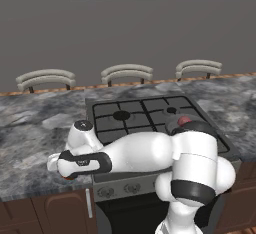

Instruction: Place the pan on the front right burner on the stove. Then place the tomato and the onion in the pan and turn on the front right burner.

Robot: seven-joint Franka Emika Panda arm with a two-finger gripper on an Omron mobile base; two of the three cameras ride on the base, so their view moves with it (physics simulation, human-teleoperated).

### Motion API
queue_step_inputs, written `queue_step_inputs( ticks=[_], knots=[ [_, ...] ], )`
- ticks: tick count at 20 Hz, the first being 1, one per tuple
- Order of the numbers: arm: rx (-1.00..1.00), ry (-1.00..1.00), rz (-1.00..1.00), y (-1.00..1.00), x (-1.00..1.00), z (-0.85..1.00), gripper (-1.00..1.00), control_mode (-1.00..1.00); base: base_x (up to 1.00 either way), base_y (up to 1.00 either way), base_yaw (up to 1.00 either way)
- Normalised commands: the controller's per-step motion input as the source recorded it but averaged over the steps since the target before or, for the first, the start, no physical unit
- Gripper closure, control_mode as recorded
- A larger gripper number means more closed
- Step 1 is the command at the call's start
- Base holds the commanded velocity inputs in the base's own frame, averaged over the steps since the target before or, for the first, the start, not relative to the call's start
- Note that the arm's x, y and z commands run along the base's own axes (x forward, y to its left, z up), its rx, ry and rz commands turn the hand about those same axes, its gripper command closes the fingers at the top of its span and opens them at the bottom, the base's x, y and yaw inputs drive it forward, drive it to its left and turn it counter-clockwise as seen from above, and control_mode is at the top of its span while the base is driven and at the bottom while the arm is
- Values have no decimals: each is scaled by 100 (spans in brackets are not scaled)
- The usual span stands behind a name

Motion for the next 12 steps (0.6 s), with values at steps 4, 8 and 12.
queue_step_inputs(
  ticks=[4,8,12],
  knots=[
    [-3,5,0,4,2,-9,-100,-100,0,0,0],
    [-3,5,0,0,0,-10,-100,-100,0,0,0],
    [-3,7,0,0,7,-4,-100,-100,0,0,0]
  ],
)
